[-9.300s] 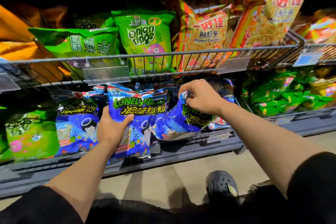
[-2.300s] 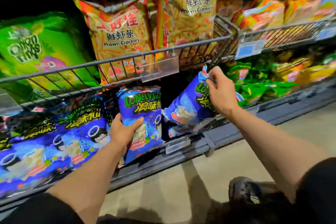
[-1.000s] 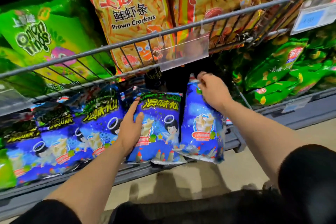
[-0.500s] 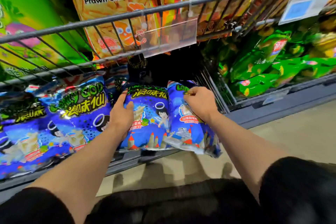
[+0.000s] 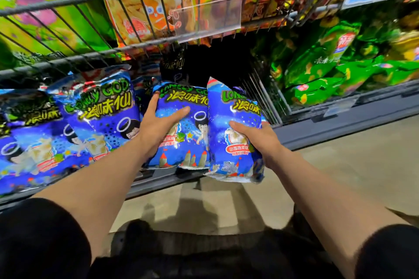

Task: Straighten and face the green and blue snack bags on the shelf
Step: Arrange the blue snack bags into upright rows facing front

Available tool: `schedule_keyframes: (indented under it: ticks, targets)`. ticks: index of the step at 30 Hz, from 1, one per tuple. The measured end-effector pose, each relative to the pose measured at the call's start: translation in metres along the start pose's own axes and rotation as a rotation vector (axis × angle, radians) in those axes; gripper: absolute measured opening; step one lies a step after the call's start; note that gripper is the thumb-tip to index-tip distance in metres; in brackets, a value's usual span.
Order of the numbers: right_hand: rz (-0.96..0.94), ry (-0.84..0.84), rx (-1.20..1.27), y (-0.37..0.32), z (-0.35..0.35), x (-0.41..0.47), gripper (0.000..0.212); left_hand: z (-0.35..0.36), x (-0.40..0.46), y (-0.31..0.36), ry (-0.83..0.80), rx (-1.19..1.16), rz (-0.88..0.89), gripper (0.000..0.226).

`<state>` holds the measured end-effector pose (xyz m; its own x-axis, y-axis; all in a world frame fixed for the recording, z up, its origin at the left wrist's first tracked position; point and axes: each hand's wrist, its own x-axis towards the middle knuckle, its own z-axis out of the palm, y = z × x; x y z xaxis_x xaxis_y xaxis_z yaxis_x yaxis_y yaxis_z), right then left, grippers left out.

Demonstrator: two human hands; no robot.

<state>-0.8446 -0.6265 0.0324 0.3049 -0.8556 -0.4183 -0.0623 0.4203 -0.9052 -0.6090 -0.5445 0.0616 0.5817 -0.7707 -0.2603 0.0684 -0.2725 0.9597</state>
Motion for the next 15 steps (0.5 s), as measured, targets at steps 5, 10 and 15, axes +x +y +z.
schedule_keyframes:
  ticks: [5,10,15]
  targets:
    - [-0.067,0.259,-0.150,-0.015,-0.003,-0.002,0.094,0.013,-0.012,0.013,0.014,-0.029,0.096,0.114]
    - [-0.115,0.204,-0.043,-0.042,-0.001,-0.012,0.102,0.001,-0.039,0.027,0.093,0.087,0.225,0.110]
    - [-0.107,0.062,-0.126,-0.050,0.021,-0.035,0.098,-0.050,-0.083,0.027,0.158,0.218,0.283,0.099]
